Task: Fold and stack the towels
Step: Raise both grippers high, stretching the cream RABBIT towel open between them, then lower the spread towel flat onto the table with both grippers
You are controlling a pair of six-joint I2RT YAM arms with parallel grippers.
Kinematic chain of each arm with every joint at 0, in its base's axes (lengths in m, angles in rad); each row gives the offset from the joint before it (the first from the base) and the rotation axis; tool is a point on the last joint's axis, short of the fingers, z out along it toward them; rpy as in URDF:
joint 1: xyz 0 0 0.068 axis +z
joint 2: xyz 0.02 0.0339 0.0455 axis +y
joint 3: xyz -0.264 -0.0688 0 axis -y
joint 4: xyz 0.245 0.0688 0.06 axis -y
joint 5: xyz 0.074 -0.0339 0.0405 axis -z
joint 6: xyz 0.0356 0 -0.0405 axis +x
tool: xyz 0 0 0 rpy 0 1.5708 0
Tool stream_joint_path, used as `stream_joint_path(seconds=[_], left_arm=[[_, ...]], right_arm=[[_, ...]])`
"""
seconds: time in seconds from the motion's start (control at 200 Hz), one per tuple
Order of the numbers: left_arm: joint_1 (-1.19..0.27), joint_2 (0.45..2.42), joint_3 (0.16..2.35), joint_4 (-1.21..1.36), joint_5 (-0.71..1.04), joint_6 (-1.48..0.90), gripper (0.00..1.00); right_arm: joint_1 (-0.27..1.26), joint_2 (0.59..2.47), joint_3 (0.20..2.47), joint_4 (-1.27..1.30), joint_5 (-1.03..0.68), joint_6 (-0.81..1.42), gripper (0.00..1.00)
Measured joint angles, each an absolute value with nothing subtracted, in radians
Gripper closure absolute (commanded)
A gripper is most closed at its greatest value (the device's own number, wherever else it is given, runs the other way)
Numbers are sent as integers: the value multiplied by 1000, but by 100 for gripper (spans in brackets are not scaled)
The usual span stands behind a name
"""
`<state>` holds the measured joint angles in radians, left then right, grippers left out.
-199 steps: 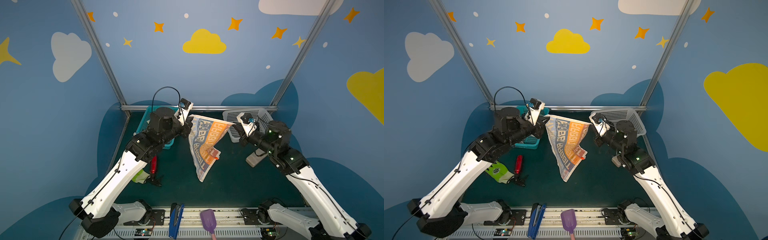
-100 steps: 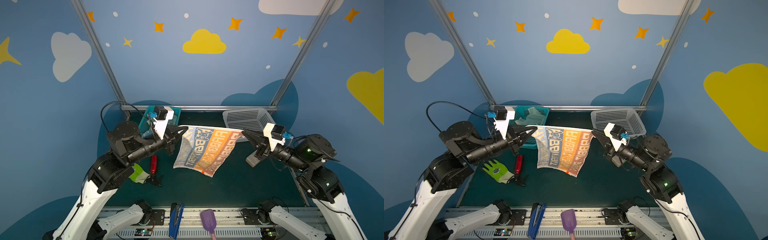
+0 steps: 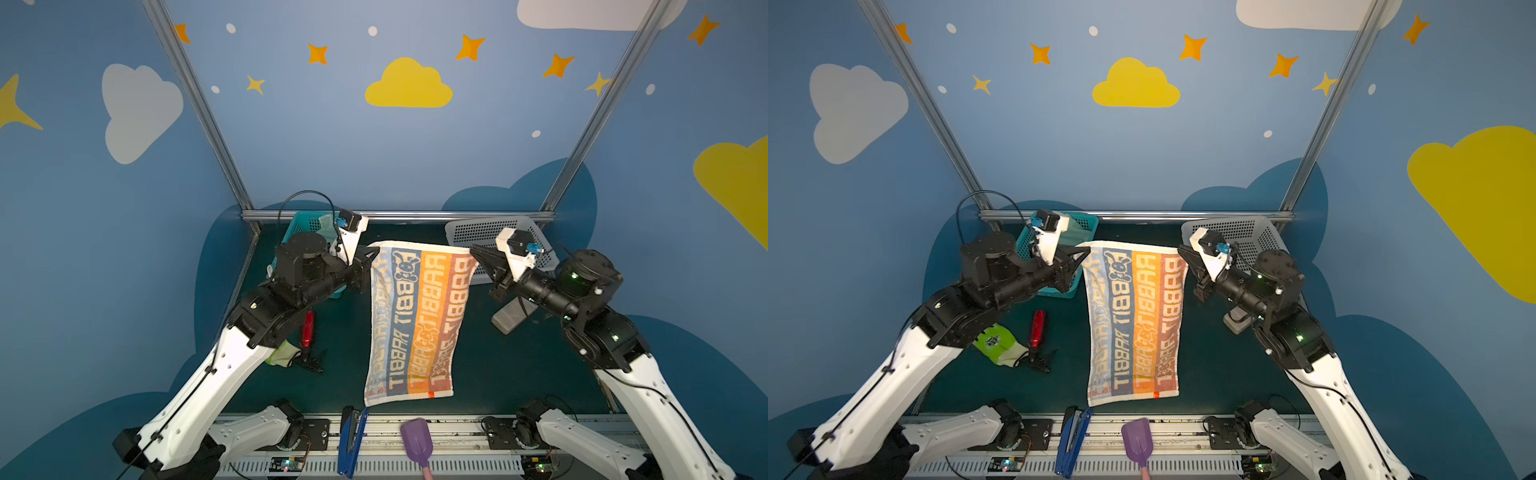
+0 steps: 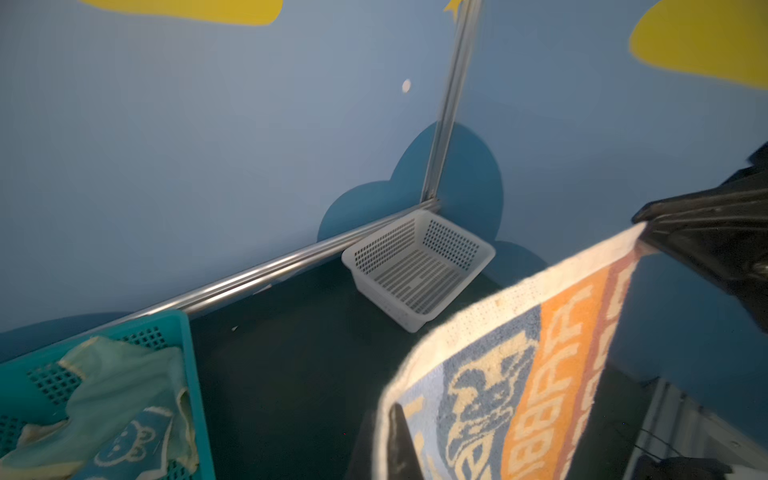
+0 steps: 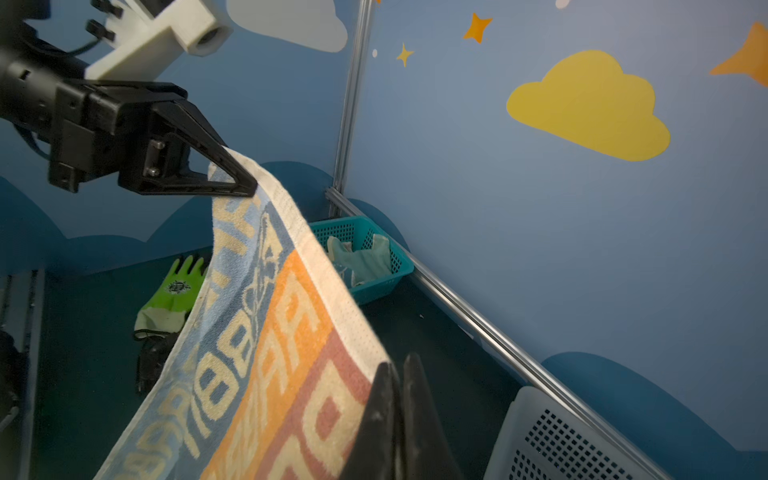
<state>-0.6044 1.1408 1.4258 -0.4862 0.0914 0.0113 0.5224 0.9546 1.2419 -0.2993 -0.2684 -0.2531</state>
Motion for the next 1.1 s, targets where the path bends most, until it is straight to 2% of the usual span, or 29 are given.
stream_joint_path(seconds=[0.335, 0.686, 0.891, 1.101], left_arm=[[-420, 1482, 1415, -370, 126, 29, 96], [-337, 1873, 1662, -392, 165, 107, 96], [-336, 2007, 1816, -441, 141, 150, 96], [-336, 2016, 1819, -441, 133, 186, 96]], right_arm=[[423, 1294, 1189, -148, -273, -252, 100], [371, 1648, 1286, -35, -310, -289, 100], [342, 1753, 1373, -27, -345, -285, 100], [333, 1757, 1380, -27, -389, -281, 100]])
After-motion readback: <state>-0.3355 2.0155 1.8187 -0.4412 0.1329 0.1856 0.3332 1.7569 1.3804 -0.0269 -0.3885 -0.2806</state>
